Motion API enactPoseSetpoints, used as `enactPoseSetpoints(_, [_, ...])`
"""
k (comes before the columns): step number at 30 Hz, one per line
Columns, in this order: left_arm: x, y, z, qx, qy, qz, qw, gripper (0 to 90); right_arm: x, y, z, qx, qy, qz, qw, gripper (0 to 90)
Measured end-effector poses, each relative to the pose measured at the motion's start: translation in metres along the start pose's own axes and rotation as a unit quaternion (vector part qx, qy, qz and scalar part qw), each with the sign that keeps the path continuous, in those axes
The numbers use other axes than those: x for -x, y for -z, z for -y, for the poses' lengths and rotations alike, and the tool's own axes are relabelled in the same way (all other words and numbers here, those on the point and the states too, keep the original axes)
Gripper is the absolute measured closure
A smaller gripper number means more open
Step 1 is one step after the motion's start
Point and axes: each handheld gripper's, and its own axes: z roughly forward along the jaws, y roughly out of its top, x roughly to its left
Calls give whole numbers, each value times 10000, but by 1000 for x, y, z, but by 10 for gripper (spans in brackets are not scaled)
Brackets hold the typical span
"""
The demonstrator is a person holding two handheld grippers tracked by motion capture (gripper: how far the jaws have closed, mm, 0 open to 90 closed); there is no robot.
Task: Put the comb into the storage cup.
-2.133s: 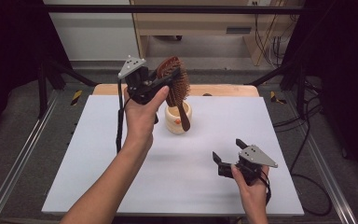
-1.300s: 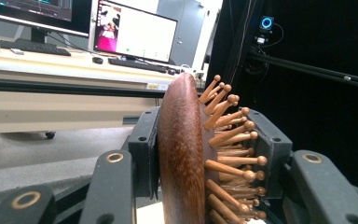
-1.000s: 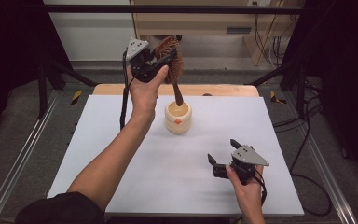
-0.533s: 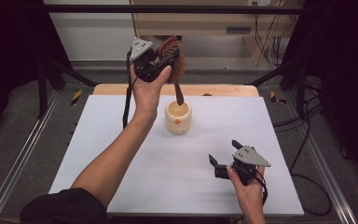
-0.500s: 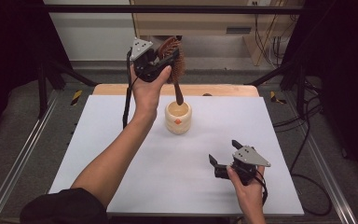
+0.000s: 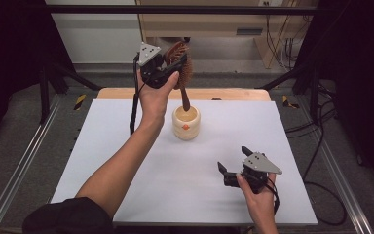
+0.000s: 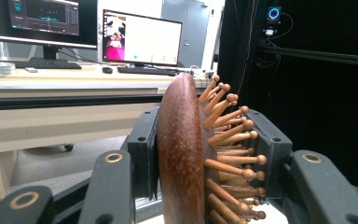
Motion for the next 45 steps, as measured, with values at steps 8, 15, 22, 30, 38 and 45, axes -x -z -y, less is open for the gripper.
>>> enactPoseSetpoints(8, [-1,-2,9,-44,44,-17,10000,518,-1,0,0,-14,2,-15,10000,43])
enactPoseSetpoints(15, [2,-5,17,-96,69,6,9999,517,-1,0,0,-13,25,-33,10000,42])
enactPoseSetpoints(22, [4,-12,26,-196,12,-20,9998,516,-1,0,0,-7,47,-22,10000,42])
enactPoseSetpoints(30, [2,-16,36,-271,61,-56,9996,515,-1,0,0,4,62,-26,10000,42])
enactPoseSetpoints(38, [-1,-18,45,-310,150,-51,9994,515,-1,-1,0,-18,78,-35,10000,42])
enactPoseSetpoints(45, [0,-19,50,-348,144,-29,9993,515,-1,0,1,-24,66,-41,10000,41])
